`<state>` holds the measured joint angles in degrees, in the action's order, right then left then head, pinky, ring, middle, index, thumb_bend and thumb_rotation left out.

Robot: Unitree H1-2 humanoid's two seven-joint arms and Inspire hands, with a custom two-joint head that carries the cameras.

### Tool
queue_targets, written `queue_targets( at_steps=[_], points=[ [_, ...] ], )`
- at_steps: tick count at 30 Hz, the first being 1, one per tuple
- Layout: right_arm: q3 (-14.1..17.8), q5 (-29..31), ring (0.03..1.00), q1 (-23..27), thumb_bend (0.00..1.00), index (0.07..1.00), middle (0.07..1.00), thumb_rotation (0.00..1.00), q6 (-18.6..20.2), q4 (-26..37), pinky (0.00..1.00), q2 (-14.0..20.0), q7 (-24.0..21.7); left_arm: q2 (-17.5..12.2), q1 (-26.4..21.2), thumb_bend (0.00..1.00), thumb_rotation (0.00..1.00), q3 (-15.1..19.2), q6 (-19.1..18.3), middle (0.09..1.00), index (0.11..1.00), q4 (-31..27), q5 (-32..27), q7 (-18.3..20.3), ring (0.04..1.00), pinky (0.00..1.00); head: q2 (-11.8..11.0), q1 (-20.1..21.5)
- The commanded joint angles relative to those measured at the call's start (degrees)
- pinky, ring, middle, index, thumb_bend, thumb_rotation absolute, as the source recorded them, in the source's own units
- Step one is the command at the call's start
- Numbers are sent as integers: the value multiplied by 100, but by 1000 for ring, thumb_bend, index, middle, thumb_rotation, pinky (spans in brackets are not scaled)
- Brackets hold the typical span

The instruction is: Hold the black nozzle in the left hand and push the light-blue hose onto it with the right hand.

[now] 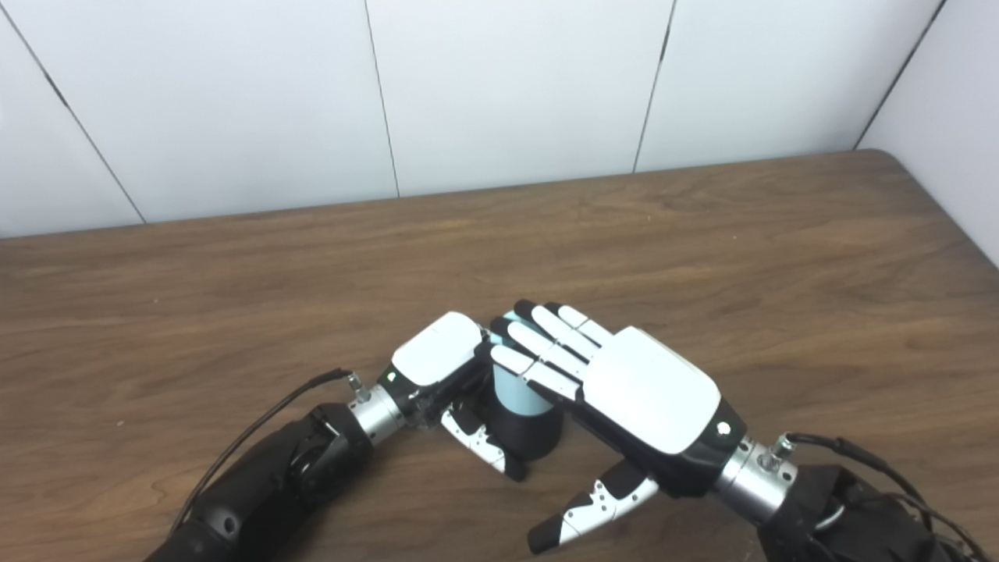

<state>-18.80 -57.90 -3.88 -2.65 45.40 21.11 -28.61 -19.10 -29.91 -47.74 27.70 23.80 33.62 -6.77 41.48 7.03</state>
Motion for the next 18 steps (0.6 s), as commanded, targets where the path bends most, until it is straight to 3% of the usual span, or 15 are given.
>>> queue_targets(
  at_steps=[1,4,6,10,12,18],
  points=[
    [-346,-22,978,-342,833,928,973,1000,14,-531,968,334,-1213,-265,765,515,0,-700,-80,407,517,878,289,1201,299,256,2,1],
    [-351,-31,977,-341,836,926,971,1000,3,-536,965,347,-1199,-267,767,523,0,-704,-80,466,488,870,246,1230,276,236,2,1],
    [-347,-22,977,-344,835,926,971,1000,5,-536,968,346,-1187,-265,766,516,0,-706,-79,412,513,885,258,1221,288,246,2,1],
    [-339,-19,973,-352,835,919,967,1000,-18,-551,960,342,-1118,-272,761,523,0,-711,-81,470,486,875,266,1204,275,232,-32,-6],
    [-331,-16,970,-353,836,918,964,1000,-36,-563,961,333,-1061,-268,748,518,0,-725,-82,427,504,899,265,1195,287,246,-32,-6],
    [-111,224,992,-247,849,949,989,922,-234,-536,992,98,-125,-230,740,524,0,-692,-80,472,485,976,297,1234,273,231,-82,-14]
  ],
)
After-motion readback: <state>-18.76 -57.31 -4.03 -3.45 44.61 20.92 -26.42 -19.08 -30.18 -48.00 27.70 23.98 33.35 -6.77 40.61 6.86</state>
